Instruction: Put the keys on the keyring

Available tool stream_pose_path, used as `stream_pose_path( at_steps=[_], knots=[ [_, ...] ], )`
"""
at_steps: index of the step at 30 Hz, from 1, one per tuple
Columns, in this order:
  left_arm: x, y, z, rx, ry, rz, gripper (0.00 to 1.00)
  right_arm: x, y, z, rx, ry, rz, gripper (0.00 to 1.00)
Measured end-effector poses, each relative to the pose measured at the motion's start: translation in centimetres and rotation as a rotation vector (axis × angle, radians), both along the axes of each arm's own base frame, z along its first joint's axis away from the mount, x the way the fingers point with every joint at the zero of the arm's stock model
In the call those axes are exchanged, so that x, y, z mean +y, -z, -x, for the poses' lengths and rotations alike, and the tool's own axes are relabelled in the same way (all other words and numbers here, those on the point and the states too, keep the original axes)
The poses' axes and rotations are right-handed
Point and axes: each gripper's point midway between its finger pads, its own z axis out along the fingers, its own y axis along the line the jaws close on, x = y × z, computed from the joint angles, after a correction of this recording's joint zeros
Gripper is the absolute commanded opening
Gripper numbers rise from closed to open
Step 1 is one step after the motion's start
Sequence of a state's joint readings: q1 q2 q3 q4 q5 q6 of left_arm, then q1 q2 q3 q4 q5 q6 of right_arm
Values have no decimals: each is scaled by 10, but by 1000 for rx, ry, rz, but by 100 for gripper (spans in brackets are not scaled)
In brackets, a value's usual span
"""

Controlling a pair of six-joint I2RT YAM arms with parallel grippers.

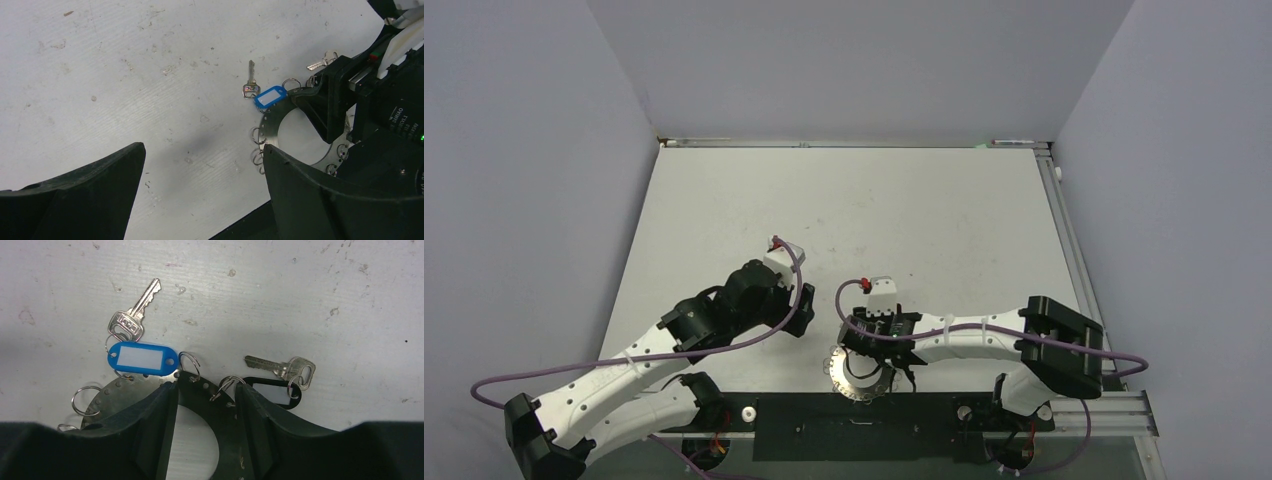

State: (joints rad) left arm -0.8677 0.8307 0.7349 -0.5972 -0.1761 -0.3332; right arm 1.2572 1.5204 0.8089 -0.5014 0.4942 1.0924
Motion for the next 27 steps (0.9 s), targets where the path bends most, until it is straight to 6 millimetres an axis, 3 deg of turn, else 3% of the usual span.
stream_pose_path(
  at_steps=[14, 23, 27],
  knots=[
    [-1, 2, 0, 7, 6, -4, 84, -6, 11, -7, -20, 25, 58, 27],
    [-2, 3, 1, 12, 11, -3, 83, -7, 11, -9, -28, 36, 60, 7],
    [-3, 3, 1, 13, 14, -2, 83, -9, 10, -10, -40, 41, 69, 5]
  ],
)
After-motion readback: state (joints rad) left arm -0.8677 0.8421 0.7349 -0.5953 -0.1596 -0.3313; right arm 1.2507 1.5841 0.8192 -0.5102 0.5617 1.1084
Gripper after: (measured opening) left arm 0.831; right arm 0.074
